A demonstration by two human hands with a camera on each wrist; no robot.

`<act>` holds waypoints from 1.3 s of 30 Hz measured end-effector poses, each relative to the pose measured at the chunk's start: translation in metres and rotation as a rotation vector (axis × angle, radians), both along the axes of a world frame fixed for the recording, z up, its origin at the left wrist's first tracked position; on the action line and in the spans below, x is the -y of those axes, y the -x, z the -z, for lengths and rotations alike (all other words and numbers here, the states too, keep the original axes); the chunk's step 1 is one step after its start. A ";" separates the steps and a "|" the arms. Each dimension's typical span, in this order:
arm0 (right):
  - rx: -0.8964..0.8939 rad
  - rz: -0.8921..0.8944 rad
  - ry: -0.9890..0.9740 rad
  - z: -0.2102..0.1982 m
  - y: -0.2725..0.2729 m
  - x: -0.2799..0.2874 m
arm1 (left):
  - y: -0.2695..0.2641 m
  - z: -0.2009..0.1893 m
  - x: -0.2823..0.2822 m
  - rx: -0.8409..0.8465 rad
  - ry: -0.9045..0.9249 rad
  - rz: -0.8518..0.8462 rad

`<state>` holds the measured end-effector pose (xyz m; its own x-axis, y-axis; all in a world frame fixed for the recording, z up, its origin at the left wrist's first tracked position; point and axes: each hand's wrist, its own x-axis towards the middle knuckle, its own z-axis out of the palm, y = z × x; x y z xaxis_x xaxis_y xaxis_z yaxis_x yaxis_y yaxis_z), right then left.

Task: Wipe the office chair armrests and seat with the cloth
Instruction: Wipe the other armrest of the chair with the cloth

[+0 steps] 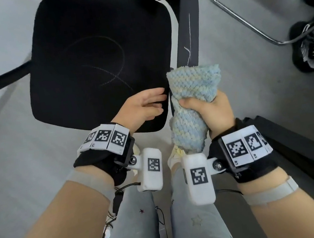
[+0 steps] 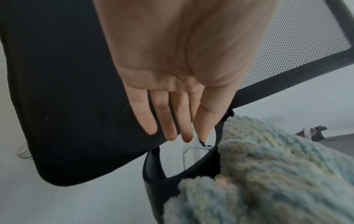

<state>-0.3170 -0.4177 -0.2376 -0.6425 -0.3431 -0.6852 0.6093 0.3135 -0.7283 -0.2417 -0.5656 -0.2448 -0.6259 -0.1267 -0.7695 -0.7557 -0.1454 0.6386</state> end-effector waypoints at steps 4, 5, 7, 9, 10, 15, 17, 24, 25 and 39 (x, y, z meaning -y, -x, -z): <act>0.029 -0.046 -0.042 0.002 -0.023 -0.002 | -0.010 0.000 -0.003 -0.060 0.007 0.060; 0.045 -0.063 -0.040 0.002 -0.029 -0.003 | -0.013 0.000 -0.005 -0.066 -0.021 0.071; 0.095 -0.110 -0.013 -0.001 -0.036 -0.005 | -0.020 0.002 -0.008 -0.062 -0.075 0.103; 0.120 -0.127 -0.009 -0.006 -0.036 -0.009 | -0.027 0.007 -0.009 -0.046 -0.104 0.136; 0.077 -0.104 -0.054 -0.007 -0.033 -0.012 | -0.032 0.010 -0.008 -0.038 -0.110 0.140; -0.348 0.121 -0.269 -0.017 0.014 -0.013 | -0.053 0.021 -0.002 -0.016 -0.107 0.154; -0.518 -0.027 -0.371 -0.012 0.035 -0.001 | -0.057 0.022 -0.002 -0.023 -0.121 0.154; -0.603 -0.376 -0.498 0.021 0.014 0.014 | -0.060 0.028 0.000 -0.038 -0.136 0.169; -0.637 -0.448 -0.462 0.020 0.001 0.010 | -0.061 0.028 0.000 -0.037 -0.142 0.177; -0.632 -0.690 -0.442 0.000 -0.017 -0.002 | -0.063 0.030 -0.013 -0.079 -0.065 0.113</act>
<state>-0.3004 -0.4157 -0.2381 -0.6881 -0.5726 -0.4458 -0.2575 0.7670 -0.5877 -0.1791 -0.5522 -0.2746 -0.6920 -0.0032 -0.7219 -0.7177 -0.1055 0.6883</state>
